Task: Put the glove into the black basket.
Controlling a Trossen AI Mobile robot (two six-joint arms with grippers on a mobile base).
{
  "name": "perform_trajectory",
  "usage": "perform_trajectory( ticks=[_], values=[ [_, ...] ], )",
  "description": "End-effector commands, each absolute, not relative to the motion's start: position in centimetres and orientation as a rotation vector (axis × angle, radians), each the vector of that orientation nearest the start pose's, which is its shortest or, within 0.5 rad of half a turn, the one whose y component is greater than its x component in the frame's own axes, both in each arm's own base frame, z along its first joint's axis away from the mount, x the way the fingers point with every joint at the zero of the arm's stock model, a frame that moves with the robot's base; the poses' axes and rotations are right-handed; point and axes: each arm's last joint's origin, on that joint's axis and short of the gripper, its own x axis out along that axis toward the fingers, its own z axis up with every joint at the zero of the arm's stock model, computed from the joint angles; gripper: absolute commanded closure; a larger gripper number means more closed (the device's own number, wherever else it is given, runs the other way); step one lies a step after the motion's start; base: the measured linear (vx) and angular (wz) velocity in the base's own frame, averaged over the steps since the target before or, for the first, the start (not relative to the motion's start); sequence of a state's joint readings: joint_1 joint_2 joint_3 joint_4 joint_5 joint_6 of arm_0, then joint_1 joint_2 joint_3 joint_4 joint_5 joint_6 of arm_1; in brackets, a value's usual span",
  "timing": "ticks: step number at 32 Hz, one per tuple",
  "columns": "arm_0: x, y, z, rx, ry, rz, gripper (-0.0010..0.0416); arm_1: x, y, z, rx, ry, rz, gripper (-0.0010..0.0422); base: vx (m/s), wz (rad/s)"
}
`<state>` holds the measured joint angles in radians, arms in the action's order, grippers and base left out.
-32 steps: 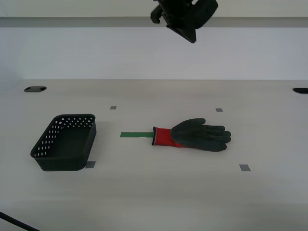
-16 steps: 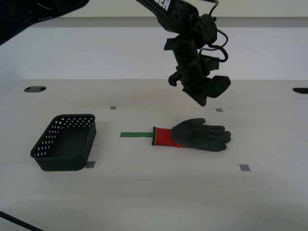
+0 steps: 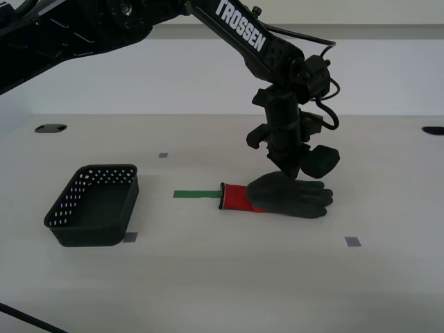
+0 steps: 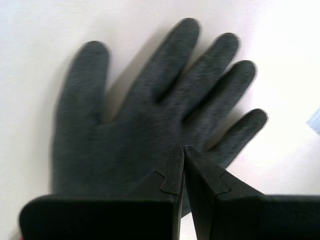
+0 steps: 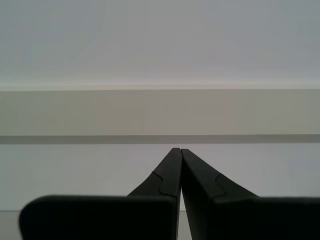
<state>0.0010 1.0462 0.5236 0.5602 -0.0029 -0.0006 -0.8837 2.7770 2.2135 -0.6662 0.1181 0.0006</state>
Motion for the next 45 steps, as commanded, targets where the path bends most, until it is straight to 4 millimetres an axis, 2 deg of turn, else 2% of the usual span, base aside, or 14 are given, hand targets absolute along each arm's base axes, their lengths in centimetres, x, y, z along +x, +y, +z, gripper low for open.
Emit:
perform_trajectory(
  ticks=[1,10,12,15,17,19,20,21,23,27,32,37,42,45],
  values=[
    [22.7,0.0,26.6,-0.001,-0.041,0.003,0.0405,33.4,-42.1,2.5,0.483,1.186,-0.878,0.0412,0.000,0.000],
    [22.7,0.0,26.6,0.000,-0.041,0.003,0.0405,33.5,-42.0,2.5,0.480,1.192,-0.871,0.0401,0.000,0.000],
    [22.7,0.0,26.6,-0.001,-0.041,0.003,0.0405,33.5,-41.8,2.3,0.485,1.203,-0.853,0.0368,0.000,0.000],
    [22.7,0.0,26.6,0.000,-0.041,0.003,0.0405,33.1,-41.2,1.1,0.486,1.232,-0.794,0.0292,0.000,0.000],
    [22.7,0.0,26.6,0.000,-0.041,0.003,0.0405,33.0,-41.0,0.6,0.467,1.246,-0.775,0.0263,0.000,0.000],
    [22.7,0.0,26.6,0.000,-0.041,0.003,0.0405,32.8,-41.0,0.0,0.431,1.233,-0.757,0.0192,0.000,0.000],
    [22.7,0.0,26.6,0.000,-0.041,0.003,0.0405,32.8,-41.1,0.0,0.432,1.226,-0.748,0.0181,0.000,0.000],
    [22.7,0.0,26.6,-0.001,-0.039,0.003,0.0405,32.9,-41.1,0.1,0.433,1.207,-0.720,0.0145,0.000,0.000],
    [22.7,0.0,26.6,-0.001,-0.038,0.003,0.0405,33.0,-41.1,0.1,0.445,1.193,-0.696,0.0125,0.000,0.000],
    [22.7,0.0,26.6,-0.001,-0.038,0.003,0.0405,32.7,-41.0,-0.4,0.458,1.188,-0.684,0.0122,0.000,0.000],
    [22.7,0.0,26.6,-0.001,-0.038,0.003,0.0405,31.7,-40.4,-2.2,0.476,1.209,-0.680,0.0122,0.000,0.000],
    [22.7,0.0,26.6,0.000,-0.038,0.003,0.0405,31.8,-40.4,-2.2,0.459,1.193,-0.678,0.0124,0.000,0.000],
    [22.7,0.0,26.6,-0.001,-0.038,0.003,0.0405,31.7,-40.2,-2.5,0.448,1.211,-0.663,0.0191,0.000,0.000],
    [22.7,0.0,26.6,0.000,-0.038,0.003,0.0405,31.7,-40.3,-2.5,0.440,1.214,-0.673,0.0288,0.000,0.000]
  ],
)
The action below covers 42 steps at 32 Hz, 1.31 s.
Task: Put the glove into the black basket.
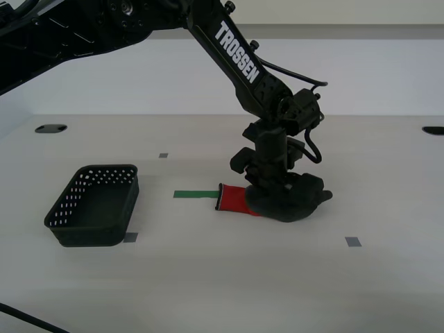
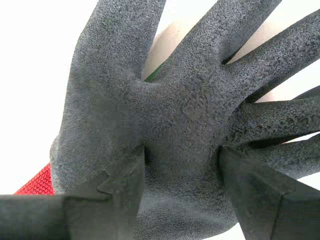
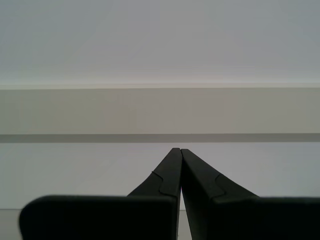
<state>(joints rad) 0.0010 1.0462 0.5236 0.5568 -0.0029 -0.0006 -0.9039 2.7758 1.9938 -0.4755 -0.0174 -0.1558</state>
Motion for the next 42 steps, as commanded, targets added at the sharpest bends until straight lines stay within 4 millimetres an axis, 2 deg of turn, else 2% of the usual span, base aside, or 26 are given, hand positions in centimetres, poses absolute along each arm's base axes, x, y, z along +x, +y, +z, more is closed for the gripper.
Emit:
perform_trajectory(
  ticks=[1,2,3,8,17,25,27,29,32,34,35,36,37,39,40,42],
  values=[
    [22.7,0.0,26.6,0.000,-0.038,0.003,0.0405,31.7,-40.3,-2.5,0.440,1.215,-0.675,0.0336,0.000,0.000],
    [22.7,0.0,26.6,-0.001,-0.038,0.003,0.0405,31.7,-40.3,-2.5,0.440,1.215,-0.675,0.0360,0.000,0.000],
    [22.7,0.0,26.6,-0.001,-0.038,0.003,0.0404,31.7,-40.3,-2.5,0.441,1.214,-0.675,0.0409,0.000,0.000],
    [22.7,0.0,26.6,0.000,-0.038,0.003,0.0405,32.2,-40.6,-1.5,0.471,1.201,-0.697,0.0414,0.000,0.000],
    [22.7,0.0,26.5,-0.001,-0.037,0.003,0.0404,33.3,-41.5,2.7,0.558,1.216,-0.743,0.0414,0.000,0.000],
    [22.7,0.0,26.5,0.000,-0.030,0.003,0.0404,34.1,-41.7,7.1,0.595,1.207,-0.790,0.0414,0.000,0.000],
    [22.7,0.0,26.5,0.000,-0.028,0.003,0.0404,34.5,-41.2,9.4,0.600,1.175,-0.804,0.0414,0.000,0.000],
    [22.7,0.0,26.5,-0.001,-0.028,0.003,0.0404,34.7,-41.0,10.5,0.600,1.163,-0.807,0.0414,0.000,0.000],
    [22.7,0.0,26.3,-0.001,-0.017,0.003,0.0404,35.6,-39.1,14.6,0.582,1.154,-0.788,0.0414,0.000,0.000],
    [22.7,0.0,26.3,-0.001,-0.016,0.003,0.0404,36.2,-37.9,16.4,0.566,1.145,-0.769,0.0414,0.000,0.000],
    [22.7,0.0,26.3,0.000,-0.009,0.003,0.0404,37.1,-36.5,18.2,0.542,1.131,-0.745,0.0414,0.000,0.000],
    [22.7,0.0,26.3,-0.001,-0.009,0.003,0.0404,37.4,-36.0,18.6,0.535,1.131,-0.737,0.0414,0.000,0.000],
    [22.7,0.0,26.2,0.000,-0.001,0.003,0.0404,38.3,-34.2,20.0,0.514,1.138,-0.704,0.0414,0.000,0.000],
    [22.7,0.0,26.2,0.000,0.001,0.004,0.0404,38.9,-32.9,20.6,0.506,1.156,-0.683,0.0414,0.000,0.000],
    [22.7,0.0,26.1,-0.001,0.014,0.003,0.0404,39.6,-31.2,21.2,0.498,1.183,-0.653,0.0414,0.000,0.000],
    [22.7,0.0,26.0,-0.001,0.015,0.003,0.0404,40.4,-29.7,21.4,0.483,1.206,-0.624,0.0414,0.000,0.000]
  ],
)
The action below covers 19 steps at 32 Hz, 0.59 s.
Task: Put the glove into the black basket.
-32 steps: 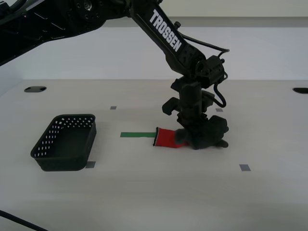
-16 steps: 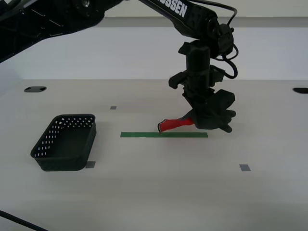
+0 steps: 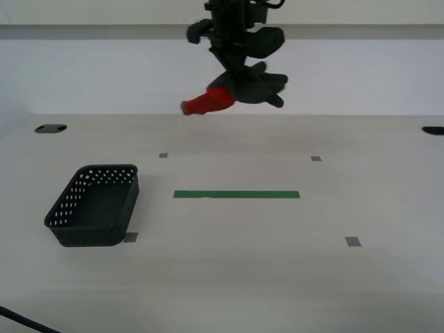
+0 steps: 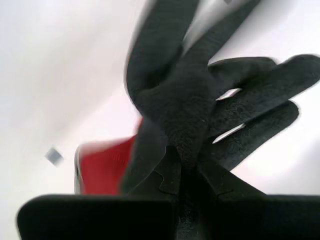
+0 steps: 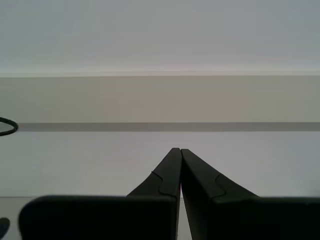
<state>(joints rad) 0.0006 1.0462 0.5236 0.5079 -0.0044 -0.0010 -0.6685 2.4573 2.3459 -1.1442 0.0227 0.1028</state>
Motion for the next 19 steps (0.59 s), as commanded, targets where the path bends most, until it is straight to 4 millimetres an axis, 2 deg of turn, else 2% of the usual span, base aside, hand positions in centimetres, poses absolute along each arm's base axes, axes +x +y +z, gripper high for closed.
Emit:
perform_trajectory(
  ticks=[1,4,5,7,10,12,14,17,18,19],
  values=[
    [22.7,0.0,26.0,-0.001,0.015,0.003,0.0404,40.8,-28.8,21.4,0.474,1.222,-0.607,0.0414,0.000,0.000],
    [22.7,0.0,26.0,-0.001,0.014,0.003,0.0404,41.7,-27.0,21.5,0.456,1.247,-0.573,0.0414,0.000,0.000],
    [22.7,0.0,26.0,-0.001,0.015,0.003,0.0404,42.4,-25.6,21.5,0.443,1.266,-0.547,0.0414,0.000,0.000],
    [22.7,0.0,26.0,-0.001,0.015,0.003,0.0404,42.9,-24.6,21.5,0.434,1.278,-0.531,0.0414,0.000,0.000],
    [22.7,0.0,26.0,-0.001,0.015,0.003,0.0405,44.1,-21.7,21.4,0.404,1.316,-0.480,0.0414,0.000,0.000],
    [22.7,0.0,26.0,-0.001,0.015,0.003,0.0404,44.5,-20.4,21.6,0.395,1.330,-0.462,0.0414,0.000,0.000],
    [22.7,0.0,26.0,-0.001,0.015,0.003,0.0404,45.2,-18.1,22.4,0.366,1.325,-0.426,0.0414,0.000,0.000],
    [22.7,0.0,26.0,-0.001,0.014,0.003,0.0405,45.7,-15.8,23.2,0.332,1.324,-0.385,0.0414,0.000,0.000],
    [22.7,0.0,26.0,-0.001,0.015,0.003,0.0405,45.8,-14.4,23.6,0.315,1.342,-0.361,0.0414,0.000,0.000],
    [22.7,0.0,26.0,-0.001,0.014,0.003,0.0405,45.8,-14.1,23.6,0.314,1.349,-0.358,0.0414,0.000,0.000]
  ],
)
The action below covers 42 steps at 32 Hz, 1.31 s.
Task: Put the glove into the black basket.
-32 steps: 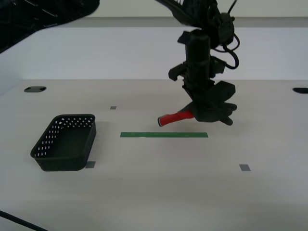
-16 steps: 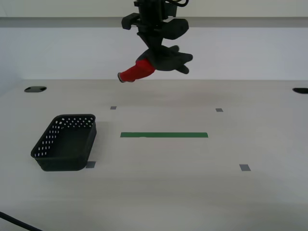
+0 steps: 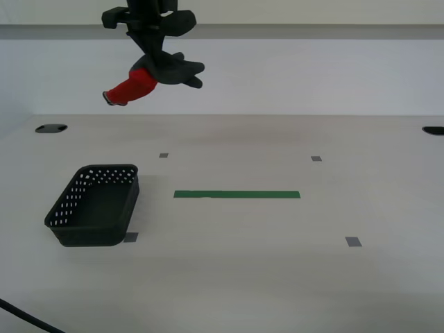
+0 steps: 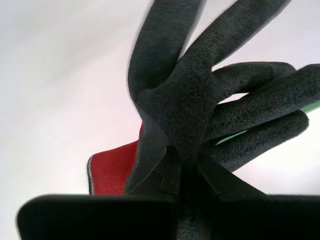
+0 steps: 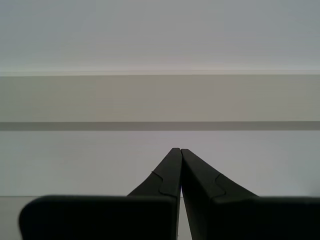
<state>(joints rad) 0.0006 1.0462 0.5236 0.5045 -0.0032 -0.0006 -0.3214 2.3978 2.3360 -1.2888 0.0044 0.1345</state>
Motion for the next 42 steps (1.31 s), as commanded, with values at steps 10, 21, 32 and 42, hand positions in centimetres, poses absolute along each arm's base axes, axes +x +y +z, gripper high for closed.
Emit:
perform_trajectory(
  ticks=[10,21,32,42],
  values=[
    [22.7,0.0,26.0,-0.001,0.015,0.003,0.0405,46.5,-9.7,23.9,0.297,1.380,-0.245,0.0414,0.000,0.000],
    [22.7,0.0,26.0,-0.001,0.015,0.003,0.0405,45.2,-5.2,20.0,0.226,1.322,-0.158,0.0414,0.000,0.000],
    [22.7,0.0,26.0,-0.001,0.015,0.003,0.0405,34.7,-3.6,17.9,0.173,1.350,-0.120,0.0414,0.000,0.000],
    [22.7,0.0,26.0,-0.001,0.016,0.004,0.0405,30.7,-3.6,11.9,0.016,1.417,-0.123,0.0413,0.000,0.000]
  ],
)
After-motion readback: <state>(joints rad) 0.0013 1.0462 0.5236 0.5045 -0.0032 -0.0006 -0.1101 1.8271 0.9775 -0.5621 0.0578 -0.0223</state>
